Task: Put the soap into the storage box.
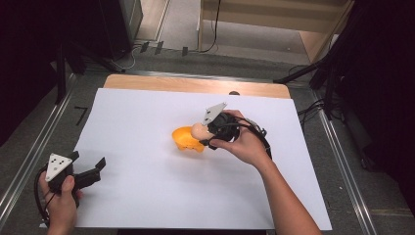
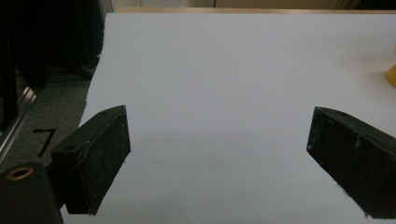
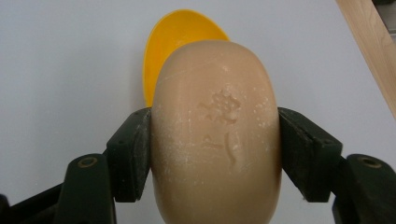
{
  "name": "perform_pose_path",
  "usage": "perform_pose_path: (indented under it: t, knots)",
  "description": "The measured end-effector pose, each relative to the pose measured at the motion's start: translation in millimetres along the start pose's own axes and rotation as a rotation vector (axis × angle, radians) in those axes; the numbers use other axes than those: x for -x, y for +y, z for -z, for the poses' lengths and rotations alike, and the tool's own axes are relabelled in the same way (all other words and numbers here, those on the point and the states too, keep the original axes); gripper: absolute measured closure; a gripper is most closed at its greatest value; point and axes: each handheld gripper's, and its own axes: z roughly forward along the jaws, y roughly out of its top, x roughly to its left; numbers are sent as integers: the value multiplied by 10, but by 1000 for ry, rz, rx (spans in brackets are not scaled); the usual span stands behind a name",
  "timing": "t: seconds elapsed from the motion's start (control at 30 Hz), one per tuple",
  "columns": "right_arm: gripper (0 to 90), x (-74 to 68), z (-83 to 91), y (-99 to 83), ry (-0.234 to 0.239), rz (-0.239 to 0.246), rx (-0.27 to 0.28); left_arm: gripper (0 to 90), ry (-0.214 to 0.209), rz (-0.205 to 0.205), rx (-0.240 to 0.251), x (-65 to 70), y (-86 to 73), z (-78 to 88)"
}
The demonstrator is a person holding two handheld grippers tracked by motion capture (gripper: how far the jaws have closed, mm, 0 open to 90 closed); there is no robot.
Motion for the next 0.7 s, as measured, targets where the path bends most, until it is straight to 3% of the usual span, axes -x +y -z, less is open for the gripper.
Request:
perform_pose_path:
  t: [0.7]
  knots:
    - [330, 69, -172, 131, 78, 15, 40, 68, -2, -1, 0, 1, 0, -1]
